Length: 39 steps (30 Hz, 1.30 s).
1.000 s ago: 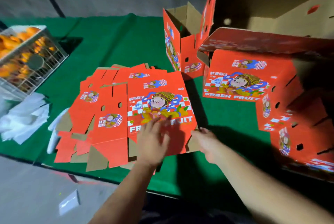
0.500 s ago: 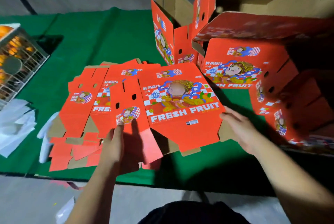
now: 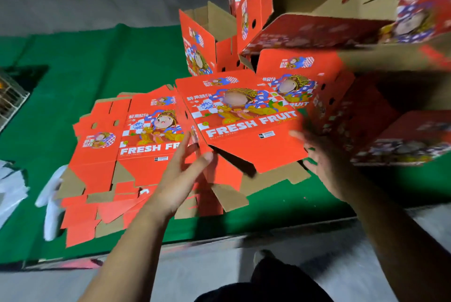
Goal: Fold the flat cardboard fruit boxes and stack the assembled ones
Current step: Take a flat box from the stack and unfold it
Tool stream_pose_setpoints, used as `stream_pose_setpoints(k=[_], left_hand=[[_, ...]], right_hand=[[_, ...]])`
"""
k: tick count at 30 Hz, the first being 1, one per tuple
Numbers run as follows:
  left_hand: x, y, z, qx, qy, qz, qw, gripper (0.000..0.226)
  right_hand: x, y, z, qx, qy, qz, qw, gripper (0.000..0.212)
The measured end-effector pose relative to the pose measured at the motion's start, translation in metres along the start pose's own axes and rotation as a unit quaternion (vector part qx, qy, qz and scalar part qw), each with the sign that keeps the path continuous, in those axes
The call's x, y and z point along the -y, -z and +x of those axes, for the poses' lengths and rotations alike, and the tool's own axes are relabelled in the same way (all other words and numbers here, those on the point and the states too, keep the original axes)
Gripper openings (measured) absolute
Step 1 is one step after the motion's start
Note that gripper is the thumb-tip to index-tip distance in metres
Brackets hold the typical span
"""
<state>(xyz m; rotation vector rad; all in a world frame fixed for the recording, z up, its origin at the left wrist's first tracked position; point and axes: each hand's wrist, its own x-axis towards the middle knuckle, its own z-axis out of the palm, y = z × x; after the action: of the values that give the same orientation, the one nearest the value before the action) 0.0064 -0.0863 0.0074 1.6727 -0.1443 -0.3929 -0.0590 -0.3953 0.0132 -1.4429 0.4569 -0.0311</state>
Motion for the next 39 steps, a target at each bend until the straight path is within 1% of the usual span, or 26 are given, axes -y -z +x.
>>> stream_pose_setpoints(k=[2,4,5,6,7,9,10,12,13,14,15,17,18,20,21,23,24,25,26,27,28,30,32,34,36,39], left_hand=[[-0.003,-0.008,0.005,0.016,-0.009,0.033,0.999,0.114],[-0.011,-0.02,0.009,0.023,-0.02,0.175,0.984,0.129],[-0.011,-0.023,0.01,0.008,-0.011,0.256,0.967,0.135],[-0.007,-0.024,0.01,-0.011,-0.011,0.294,0.956,0.138],[-0.003,-0.023,0.01,-0.022,-0.013,0.285,0.958,0.137],[0.002,-0.021,0.012,-0.022,0.009,0.195,0.98,0.127],[0.005,-0.021,0.015,-0.023,0.028,0.154,0.987,0.115],[0.011,-0.021,0.027,-0.068,0.071,0.097,0.99,0.086],[0.015,-0.021,0.034,-0.098,0.103,0.057,0.988,0.083],[0.019,-0.021,0.042,-0.122,0.135,0.0,0.983,0.09],[0.024,-0.022,0.049,-0.137,0.166,-0.049,0.975,0.105],[0.031,-0.024,0.064,-0.153,0.19,-0.085,0.966,0.124],[0.036,-0.025,0.071,-0.161,0.181,-0.081,0.967,0.127],[0.045,-0.029,0.082,-0.166,0.158,-0.052,0.972,0.13],[0.048,-0.034,0.084,-0.166,0.159,-0.051,0.972,0.133],[0.051,-0.046,0.081,-0.175,0.166,-0.068,0.968,0.138],[0.051,-0.053,0.077,-0.19,0.161,-0.071,0.966,0.139],[0.05,-0.059,0.074,-0.205,0.143,-0.083,0.965,0.132],[0.051,-0.064,0.072,-0.22,0.122,-0.097,0.963,0.121],[0.048,-0.069,0.069,-0.231,0.107,-0.105,0.961,0.108],[0.046,-0.074,0.066,-0.24,0.092,-0.109,0.96,0.096],[0.039,-0.081,0.057,-0.254,0.052,-0.096,0.961,0.073],[0.03,-0.092,0.047,-0.26,0.011,-0.063,0.963,0.058],[0.021,-0.104,0.038,-0.247,-0.021,-0.058,0.967,0.057],[0.016,-0.116,0.035,-0.225,-0.048,-0.046,0.972,0.059],[0.012,-0.123,0.036,-0.201,-0.082,-0.023,0.976,0.063]], right_hand=[[-0.006,-0.007,-0.01,-0.038,0.05,-0.089,0.994,0.046],[-0.01,-0.016,-0.015,-0.076,0.092,-0.231,0.966,0.061],[-0.011,-0.022,-0.015,-0.087,0.101,-0.291,0.947,0.069],[-0.011,-0.029,-0.015,-0.095,0.108,-0.331,0.933,0.074],[-0.013,-0.033,-0.015,-0.096,0.116,-0.356,0.922,0.078],[-0.017,-0.036,-0.014,-0.091,0.114,-0.374,0.916,0.079],[-0.019,-0.034,-0.012,-0.097,0.102,-0.362,0.922,0.076],[-0.021,-0.026,-0.007,-0.126,0.071,-0.298,0.944,0.069],[-0.022,-0.021,-0.003,-0.14,0.057,-0.263,0.953,0.064],[-0.023,-0.016,0.003,-0.148,0.045,-0.24,0.958,0.056],[-0.026,-0.011,0.01,-0.15,0.036,-0.234,0.96,0.046],[-0.031,-0.002,0.023,-0.146,-0.004,-0.26,0.955,0.031],[-0.033,0.001,0.029,-0.141,-0.037,-0.282,0.948,0.032],[-0.036,0.004,0.042,-0.119,-0.098,-0.348,0.925,0.047],[-0.037,0.002,0.049,-0.107,-0.116,-0.393,0.906,0.055],[-0.035,-0.007,0.059,-0.091,-0.117,-0.456,0.878,0.063],[-0.032,-0.013,0.061,-0.079,-0.096,-0.461,0.879,0.063],[-0.028,-0.019,0.063,-0.056,-0.066,-0.437,0.895,0.061],[-0.024,-0.025,0.062,-0.027,-0.039,-0.384,0.922,0.059],[-0.021,-0.029,0.061,0.001,-0.024,-0.33,0.944,0.059],[-0.019,-0.031,0.06,0.028,-0.02,-0.294,0.955,0.061],[-0.016,-0.034,0.058,0.072,-0.005,-0.277,0.958,0.065],[-0.014,-0.037,0.056,0.102,0.007,-0.304,0.947,0.081],[-0.008,-0.039,0.056,0.104,0.007,-0.297,0.949,0.093],[-0.004,-0.039,0.057,0.091,0.018,-0.271,0.958,0.094],[0.0,-0.037,0.057,0.087,0.034,-0.263,0.96,0.093]])
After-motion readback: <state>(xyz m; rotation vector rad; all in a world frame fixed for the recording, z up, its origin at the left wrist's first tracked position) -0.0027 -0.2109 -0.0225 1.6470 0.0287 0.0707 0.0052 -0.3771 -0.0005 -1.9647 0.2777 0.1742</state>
